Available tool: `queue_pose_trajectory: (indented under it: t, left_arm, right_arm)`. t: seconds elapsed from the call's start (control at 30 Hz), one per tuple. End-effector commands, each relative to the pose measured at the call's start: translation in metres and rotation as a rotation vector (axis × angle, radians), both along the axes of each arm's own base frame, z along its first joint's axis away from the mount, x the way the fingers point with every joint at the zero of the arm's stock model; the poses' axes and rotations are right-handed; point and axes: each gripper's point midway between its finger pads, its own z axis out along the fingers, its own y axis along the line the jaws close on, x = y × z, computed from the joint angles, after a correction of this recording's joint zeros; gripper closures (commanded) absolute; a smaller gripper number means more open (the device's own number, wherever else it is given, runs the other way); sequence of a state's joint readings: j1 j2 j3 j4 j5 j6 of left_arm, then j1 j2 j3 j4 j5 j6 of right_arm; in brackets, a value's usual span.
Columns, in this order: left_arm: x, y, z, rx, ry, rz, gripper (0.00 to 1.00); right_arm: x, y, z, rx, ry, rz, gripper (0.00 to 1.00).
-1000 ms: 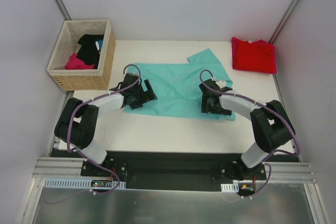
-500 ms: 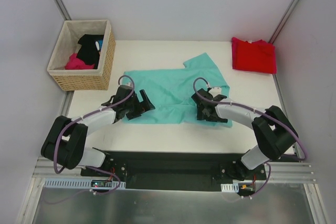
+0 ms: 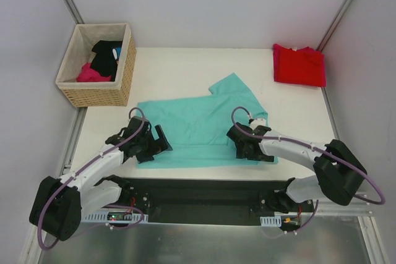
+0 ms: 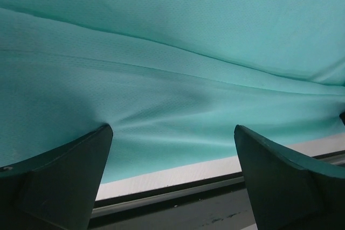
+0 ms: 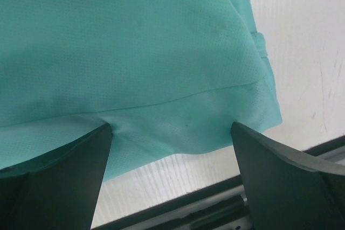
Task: Fold and stack the t-shirts
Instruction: Fold the flattened tshirt in 1/3 of the way, then grap the side of the flattened tshirt furthest away from the robot with both arms
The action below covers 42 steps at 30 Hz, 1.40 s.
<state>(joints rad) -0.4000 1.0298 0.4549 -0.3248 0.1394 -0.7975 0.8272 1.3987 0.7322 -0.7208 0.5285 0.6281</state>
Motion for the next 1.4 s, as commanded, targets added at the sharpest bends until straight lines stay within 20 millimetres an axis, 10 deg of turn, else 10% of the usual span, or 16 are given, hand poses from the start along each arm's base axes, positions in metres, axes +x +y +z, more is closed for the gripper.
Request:
queue_pose_trajectory:
  t: [0.0, 0.47, 0.67, 0.87, 1.0, 1.37]
  left_arm:
    - [-0.051, 0.035, -0.026, 0.131, 0.157, 0.064, 0.01]
    - [-0.062, 0.021, -0.016, 0.078, 0.134, 0.010, 0.01]
    - [-0.031, 0.015, 0.035, 0.085, -0.026, -0.021, 0.01]
    - [0.018, 0.010, 0.110, 0.140, -0.200, -0.045, 0.01]
    - [0.055, 0.013, 0.142, 0.214, -0.276, -0.020, 0.01]
    - [0.122, 0.051, 0.097, 0.219, -0.170, 0.171, 0.01]
  right_arm:
    - [-0.037, -0.034, 0.003, -0.101, 0.075, -0.043, 0.03]
    - [-0.087, -0.023, 0.019, -0.081, 0.046, 0.003, 0.03]
    - [-0.065, 0.001, 0.058, -0.094, -0.067, 0.052, 0.03]
    - [0.000, 0.018, 0.128, -0.075, -0.299, 0.062, 0.03]
    - [0.050, 0.019, 0.140, -0.081, -0.315, 0.106, 0.04]
    - [0.204, 0.033, 0.130, 0.123, -0.269, 0.067, 0.03]
